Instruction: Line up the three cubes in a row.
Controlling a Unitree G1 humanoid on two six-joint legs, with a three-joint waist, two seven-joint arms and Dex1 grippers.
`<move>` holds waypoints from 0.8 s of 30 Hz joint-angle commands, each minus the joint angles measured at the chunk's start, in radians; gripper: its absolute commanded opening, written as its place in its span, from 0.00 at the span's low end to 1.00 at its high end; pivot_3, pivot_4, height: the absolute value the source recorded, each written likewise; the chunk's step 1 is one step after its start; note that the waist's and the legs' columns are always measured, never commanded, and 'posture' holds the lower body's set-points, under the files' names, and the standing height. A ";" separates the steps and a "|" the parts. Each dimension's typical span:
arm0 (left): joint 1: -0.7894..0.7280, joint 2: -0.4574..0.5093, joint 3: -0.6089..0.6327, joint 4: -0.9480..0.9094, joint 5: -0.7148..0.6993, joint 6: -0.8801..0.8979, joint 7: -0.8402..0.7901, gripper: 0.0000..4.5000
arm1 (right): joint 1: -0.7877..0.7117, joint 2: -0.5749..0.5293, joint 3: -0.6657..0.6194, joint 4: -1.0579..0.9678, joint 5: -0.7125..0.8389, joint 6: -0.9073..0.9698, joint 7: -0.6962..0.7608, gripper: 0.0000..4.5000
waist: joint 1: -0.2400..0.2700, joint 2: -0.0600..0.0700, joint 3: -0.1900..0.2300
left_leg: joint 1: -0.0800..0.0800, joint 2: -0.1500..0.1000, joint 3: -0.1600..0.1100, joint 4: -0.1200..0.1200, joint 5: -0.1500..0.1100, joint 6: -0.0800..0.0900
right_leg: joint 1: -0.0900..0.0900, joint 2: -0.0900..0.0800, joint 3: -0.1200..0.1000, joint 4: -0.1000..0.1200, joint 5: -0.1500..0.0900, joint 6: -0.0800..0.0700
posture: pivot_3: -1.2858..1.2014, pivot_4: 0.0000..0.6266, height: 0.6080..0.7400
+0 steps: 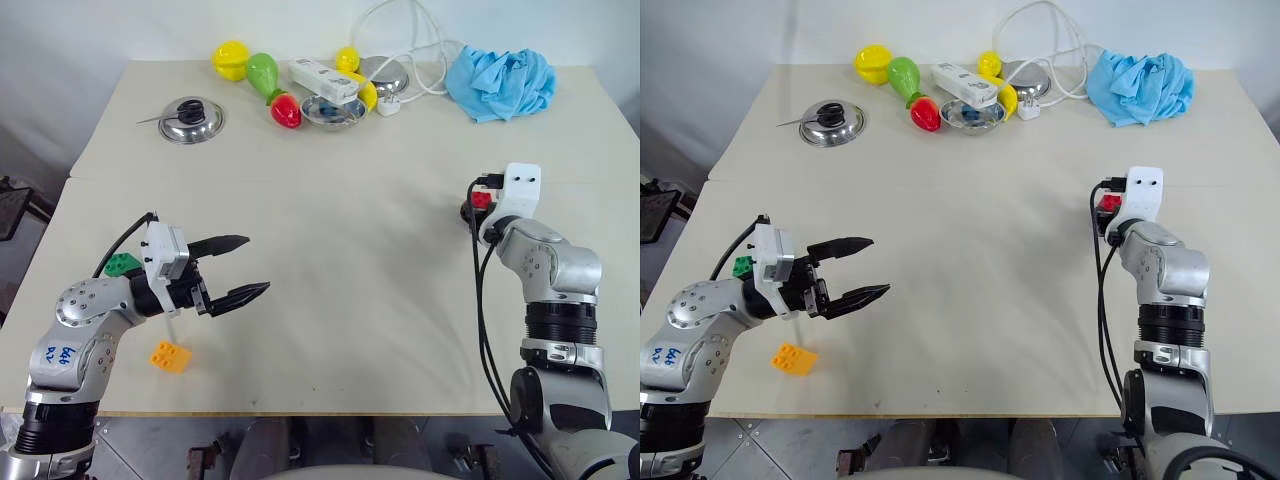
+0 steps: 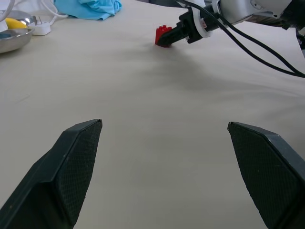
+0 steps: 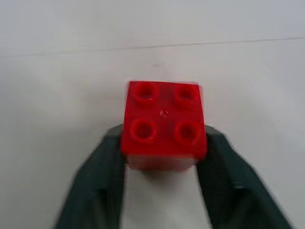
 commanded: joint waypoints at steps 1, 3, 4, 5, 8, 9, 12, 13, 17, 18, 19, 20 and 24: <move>-0.003 0.008 0.024 -0.015 -0.005 -0.033 -0.023 1.00 | 0.036 -0.042 0.023 -0.128 0.039 -0.013 0.137 0.33 | 0.000 0.000 0.000 | 0.000 0.000 0.000 0.000 0.000 0.000 | 0.000 0.000 0.000 0.000 0.000 0.000 | 0.52 0.24 1.00; -0.003 0.009 0.025 -0.007 -0.015 -0.041 -0.046 1.00 | 0.083 -0.115 0.066 -0.199 0.085 -0.066 0.346 0.33 | 0.001 0.000 0.000 | 0.000 0.000 0.000 0.000 0.000 0.000 | 0.000 0.000 0.000 0.000 0.000 0.000 | 0.52 0.24 1.00; -0.003 0.007 0.026 -0.004 -0.018 -0.045 -0.054 1.00 | 0.101 -0.146 0.082 -0.220 0.094 -0.097 0.424 0.33 | 0.003 0.000 0.000 | 0.000 0.000 0.000 0.000 0.000 0.000 | 0.000 0.000 0.000 0.000 0.000 0.000 | 0.52 0.24 1.00; -0.005 0.005 0.026 0.002 -0.020 -0.053 -0.067 1.00 | 0.126 -0.195 0.104 -0.238 0.110 -0.169 0.563 0.33 | 0.004 0.000 0.000 | 0.000 0.000 0.000 0.000 0.000 0.000 | 0.000 0.000 0.000 -0.001 0.000 0.000 | 0.52 0.24 1.00; -0.014 -0.001 0.018 0.023 -0.022 -0.083 -0.117 1.00 | 0.182 -0.313 0.124 -0.234 0.190 -0.357 0.984 0.33 | 0.008 0.000 0.000 | 0.000 0.000 0.000 0.000 0.000 0.000 | 0.001 0.001 0.000 -0.003 0.001 0.001 | 0.52 0.24 1.00; -0.017 -0.002 0.012 0.030 -0.020 -0.091 -0.132 1.00 | 0.182 -0.339 0.137 -0.196 0.193 -0.418 1.095 0.33 | 0.008 0.000 0.000 | 0.000 0.000 0.001 0.000 0.000 0.000 | 0.002 0.001 0.000 -0.004 0.001 0.001 | 0.52 0.24 1.00; -0.030 -0.002 -0.002 0.058 -0.012 -0.111 -0.167 1.00 | 0.161 -0.402 0.227 -0.059 0.126 -0.587 1.341 0.33 | 0.008 -0.002 0.000 | 0.002 0.000 0.001 0.000 0.000 0.000 | 0.003 0.002 0.000 -0.005 0.001 0.002 | 0.52 0.24 1.00; -0.032 -0.001 -0.006 0.061 -0.010 -0.114 -0.175 1.00 | 0.147 -0.412 0.265 0.003 0.083 -0.685 1.413 0.33 | 0.007 -0.002 0.000 | 0.002 0.000 0.001 0.000 0.000 0.000 | 0.003 0.002 0.000 -0.005 0.001 0.002 | 0.52 0.24 1.00; -0.047 0.002 -0.014 0.069 -0.012 -0.106 -0.186 1.00 | 0.053 -0.384 0.351 0.228 0.030 -0.881 1.554 0.33 | 0.001 -0.003 0.000 | 0.002 0.001 0.002 0.001 0.000 0.000 | 0.003 0.002 0.000 -0.005 0.001 0.002 | 0.52 0.24 1.00; -0.051 0.001 -0.015 0.070 -0.012 -0.104 -0.186 1.00 | 0.028 -0.376 0.372 0.272 0.030 -0.906 1.558 0.33 | -0.001 -0.003 0.000 | 0.002 0.001 0.002 0.001 0.000 0.000 | 0.003 0.002 0.000 -0.004 0.001 0.002 | 0.52 0.24 1.00; -0.050 0.001 -0.014 0.065 -0.013 -0.102 -0.185 1.00 | 0.010 -0.380 0.407 0.300 0.052 -0.929 1.558 0.33 | -0.002 -0.003 0.000 | 0.002 0.001 0.002 0.001 0.000 0.000 | 0.003 0.001 0.000 -0.004 0.001 0.003 | 0.52 0.24 1.00; -0.048 0.002 -0.013 0.060 -0.015 -0.100 -0.185 1.00 | -0.012 -0.376 0.438 0.338 0.053 -0.968 1.558 0.33 | -0.006 -0.003 0.000 | 0.002 0.002 0.002 0.001 0.000 0.000 | 0.003 0.001 0.000 -0.004 0.001 0.002 | 0.52 0.24 1.00; -0.035 0.009 -0.003 0.042 -0.020 -0.093 -0.183 1.00 | -0.081 -0.360 0.537 0.463 0.065 -1.069 1.558 0.33 | -0.015 -0.003 0.000 | 0.002 0.001 0.000 0.001 0.000 0.000 | 0.003 0.001 0.000 -0.004 0.001 0.002 | 0.52 0.24 1.00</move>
